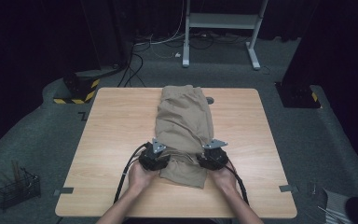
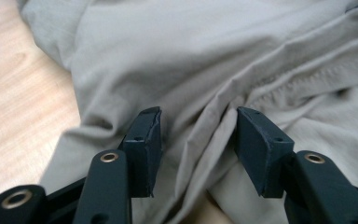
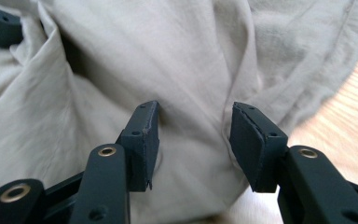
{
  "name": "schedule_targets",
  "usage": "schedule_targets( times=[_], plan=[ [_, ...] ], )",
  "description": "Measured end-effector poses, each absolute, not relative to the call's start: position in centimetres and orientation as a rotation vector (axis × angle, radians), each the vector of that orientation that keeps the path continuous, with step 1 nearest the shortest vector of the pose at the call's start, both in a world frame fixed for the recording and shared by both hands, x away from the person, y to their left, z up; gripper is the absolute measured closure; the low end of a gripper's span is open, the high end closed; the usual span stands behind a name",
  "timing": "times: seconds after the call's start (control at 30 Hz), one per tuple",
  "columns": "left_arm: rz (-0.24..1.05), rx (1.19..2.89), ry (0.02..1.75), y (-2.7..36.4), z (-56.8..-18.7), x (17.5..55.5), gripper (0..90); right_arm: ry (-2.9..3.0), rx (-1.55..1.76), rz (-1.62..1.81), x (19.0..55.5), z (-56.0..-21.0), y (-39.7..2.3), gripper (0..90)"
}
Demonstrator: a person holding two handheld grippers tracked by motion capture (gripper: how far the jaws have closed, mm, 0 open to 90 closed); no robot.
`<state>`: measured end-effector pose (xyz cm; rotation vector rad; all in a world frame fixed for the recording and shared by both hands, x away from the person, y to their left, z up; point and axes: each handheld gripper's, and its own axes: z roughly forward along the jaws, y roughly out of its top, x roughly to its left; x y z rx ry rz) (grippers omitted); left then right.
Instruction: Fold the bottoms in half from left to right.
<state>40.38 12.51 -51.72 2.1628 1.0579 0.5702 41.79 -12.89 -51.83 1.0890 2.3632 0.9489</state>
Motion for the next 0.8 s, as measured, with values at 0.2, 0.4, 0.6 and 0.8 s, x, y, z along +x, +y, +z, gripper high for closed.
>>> schedule_targets(
  times=[0.2, 0.4, 0.6, 0.8],
  plan=[
    [0.541, 2.095, 1.121, 12.7, -52.1, 43.7, 50.4, 2.324, 1.154, 0.974, 45.7, -52.0, -12.5, 51.6],
    [0.532, 2.083, 1.115, 13.1, -51.4, 42.8, 49.6, 2.331, 1.185, 0.932, 46.4, -51.6, -12.8, 49.3],
    [0.541, 2.016, 1.083, 15.6, -48.9, 38.8, 46.6, 2.244, 1.142, 1.143, 42.2, -48.9, -14.8, 53.3],
    [0.586, 2.073, 1.117, 16.7, -49.8, 37.3, 40.5, 2.399, 0.971, 1.192, 39.5, -48.2, -12.7, 53.9]
  ],
)
